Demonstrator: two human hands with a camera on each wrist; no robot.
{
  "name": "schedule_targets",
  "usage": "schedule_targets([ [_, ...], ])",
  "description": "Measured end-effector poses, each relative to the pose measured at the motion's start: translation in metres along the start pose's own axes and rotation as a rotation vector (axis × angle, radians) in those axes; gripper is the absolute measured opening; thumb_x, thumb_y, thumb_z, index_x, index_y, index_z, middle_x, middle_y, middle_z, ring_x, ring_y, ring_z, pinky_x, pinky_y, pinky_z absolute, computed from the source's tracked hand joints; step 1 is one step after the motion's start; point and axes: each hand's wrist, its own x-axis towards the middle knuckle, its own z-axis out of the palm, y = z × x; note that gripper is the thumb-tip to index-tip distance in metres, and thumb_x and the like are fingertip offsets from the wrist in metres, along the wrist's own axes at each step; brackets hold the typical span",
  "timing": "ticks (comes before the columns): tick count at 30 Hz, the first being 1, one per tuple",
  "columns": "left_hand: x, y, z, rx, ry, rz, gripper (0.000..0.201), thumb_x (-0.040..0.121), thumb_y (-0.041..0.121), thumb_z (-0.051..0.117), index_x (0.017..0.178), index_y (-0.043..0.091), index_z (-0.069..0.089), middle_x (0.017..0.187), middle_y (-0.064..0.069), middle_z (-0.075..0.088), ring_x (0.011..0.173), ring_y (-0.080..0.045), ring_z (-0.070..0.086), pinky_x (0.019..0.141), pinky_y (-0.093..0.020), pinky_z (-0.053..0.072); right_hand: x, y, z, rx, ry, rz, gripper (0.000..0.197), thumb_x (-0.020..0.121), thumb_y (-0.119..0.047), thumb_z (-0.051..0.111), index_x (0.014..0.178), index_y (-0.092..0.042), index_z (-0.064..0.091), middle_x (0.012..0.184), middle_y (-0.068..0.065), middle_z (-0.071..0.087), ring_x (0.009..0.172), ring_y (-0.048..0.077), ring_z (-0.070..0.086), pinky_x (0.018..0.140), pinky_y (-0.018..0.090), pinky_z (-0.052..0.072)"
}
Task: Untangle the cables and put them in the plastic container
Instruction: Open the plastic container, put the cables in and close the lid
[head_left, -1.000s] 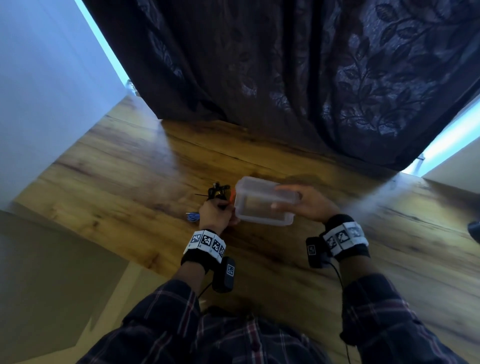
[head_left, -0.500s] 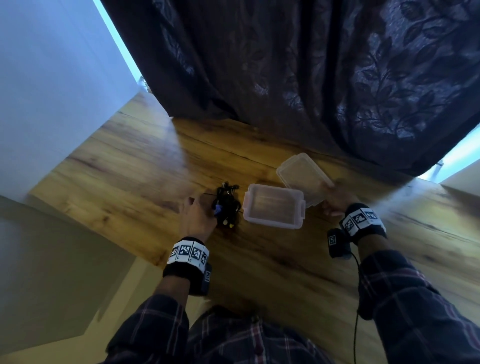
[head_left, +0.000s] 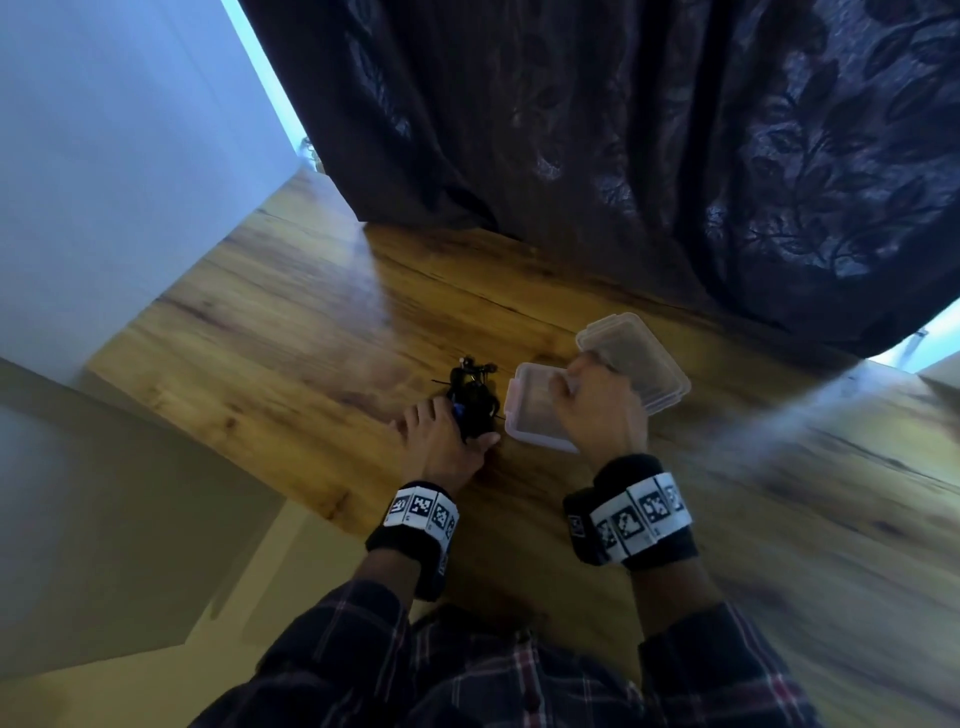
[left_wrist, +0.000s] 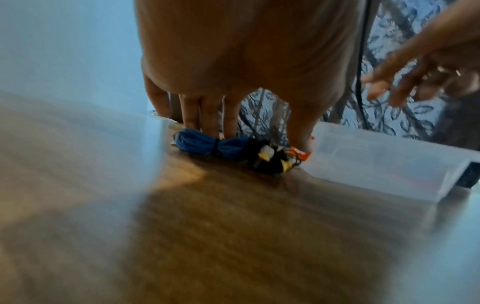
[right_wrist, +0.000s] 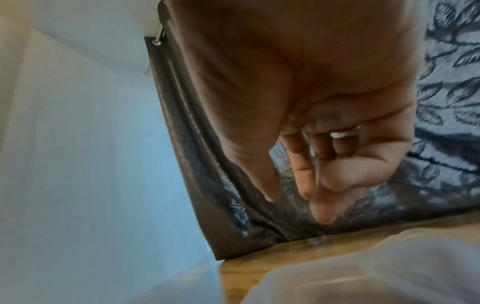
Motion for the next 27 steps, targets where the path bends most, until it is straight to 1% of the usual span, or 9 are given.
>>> schedule_targets([
  [4, -0.001, -0.003, 0.003, -0.013, 0.036, -0.017, 0.064, 0.083, 0.044, 0.067, 0.133, 0.012, 0.042, 0.135, -0.010, 0.047, 0.128, -0.031, 0.039, 0.113, -0.048, 0.026, -0.014, -0.016, 0.021, 0.071, -0.087, -0.119, 0.029, 0.104, -0.037, 0.043, 0.097, -0.015, 0.060, 0.082, 0.000, 0.070, 0.069, 0.013, 0.066, 0.063, 0.030, 0.055],
  [9, -0.004, -0.022, 0.001, -0.049, 0.038, -0.025, 0.054, 0.089, 0.041, 0.061, 0.131, 0.011, 0.044, 0.132, -0.010, 0.050, 0.126, -0.031, 0.043, 0.105, -0.043, 0.034, -0.024, -0.043, 0.071, 0.153, -0.275, -0.174, 0.027, 0.104, -0.034, 0.044, 0.122, -0.015, 0.052, 0.106, 0.009, 0.068, 0.096, 0.027, 0.067, 0.082, 0.043, 0.056],
  [12, -0.004, -0.036, -0.001, -0.046, 0.009, -0.006, 0.046, 0.092, 0.033, 0.059, 0.129, 0.009, 0.045, 0.132, -0.012, 0.051, 0.124, -0.031, 0.044, 0.102, -0.040, 0.041, -0.025, -0.057, 0.096, 0.085, -0.385, -0.196, 0.046, 0.106, -0.033, 0.041, 0.150, -0.023, 0.032, 0.127, 0.019, 0.061, 0.114, 0.036, 0.060, 0.092, 0.044, 0.050],
  [14, -0.003, -0.044, -0.006, -0.043, -0.034, 0.008, 0.045, 0.090, 0.025, 0.064, 0.128, 0.008, 0.047, 0.132, -0.012, 0.051, 0.123, -0.030, 0.044, 0.101, -0.039, 0.043, -0.021, -0.064, 0.105, 0.035, -0.423, -0.165, 0.052, 0.107, -0.036, 0.037, 0.156, -0.030, 0.021, 0.138, 0.024, 0.048, 0.119, 0.039, 0.056, 0.096, 0.045, 0.046],
  [16, -0.001, -0.053, -0.009, -0.057, -0.093, 0.009, 0.047, 0.087, 0.020, 0.069, 0.127, 0.007, 0.049, 0.131, -0.013, 0.053, 0.122, -0.031, 0.047, 0.100, -0.040, 0.045, -0.019, -0.069, 0.112, 0.008, -0.427, -0.122, 0.050, 0.108, -0.038, 0.033, 0.155, -0.028, 0.023, 0.143, 0.025, 0.036, 0.117, 0.040, 0.056, 0.095, 0.043, 0.045],
  [19, 0.002, -0.070, -0.019, -0.110, -0.129, -0.038, 0.043, 0.084, 0.015, 0.072, 0.122, 0.009, 0.053, 0.120, -0.013, 0.063, 0.114, -0.032, 0.059, 0.091, -0.041, 0.051, -0.018, -0.073, 0.118, -0.001, -0.373, -0.093, 0.042, 0.108, -0.039, 0.032, 0.143, -0.016, 0.036, 0.141, 0.022, 0.036, 0.107, 0.039, 0.062, 0.087, 0.043, 0.049],
  [23, 0.009, -0.071, -0.042, -0.237, -0.003, -0.121, 0.033, 0.092, 0.012, 0.063, 0.123, 0.005, 0.054, 0.121, -0.015, 0.063, 0.108, -0.032, 0.061, 0.090, -0.042, 0.052, -0.024, -0.066, 0.123, -0.042, -0.300, -0.146, 0.035, 0.107, -0.036, 0.038, 0.136, -0.015, 0.040, 0.134, 0.018, 0.043, 0.101, 0.035, 0.064, 0.080, 0.041, 0.051],
  [25, 0.015, -0.059, -0.050, -0.358, 0.073, -0.170, 0.037, 0.093, 0.008, 0.061, 0.128, 0.003, 0.050, 0.125, -0.015, 0.060, 0.113, -0.031, 0.059, 0.093, -0.042, 0.052, -0.029, -0.063, 0.123, -0.059, -0.286, -0.160, 0.030, 0.107, -0.031, 0.040, 0.133, -0.015, 0.041, 0.134, 0.017, 0.044, 0.105, 0.034, 0.062, 0.082, 0.042, 0.052],
  [27, 0.023, -0.042, -0.051, -0.442, 0.096, -0.196, 0.036, 0.091, 0.004, 0.061, 0.125, 0.002, 0.049, 0.119, -0.013, 0.060, 0.108, -0.027, 0.059, 0.086, -0.037, 0.051, -0.034, -0.059, 0.123, -0.090, -0.292, -0.156, 0.034, 0.102, -0.025, 0.052, 0.133, -0.016, 0.041, 0.135, 0.015, 0.044, 0.111, 0.035, 0.059, 0.083, 0.044, 0.051],
])
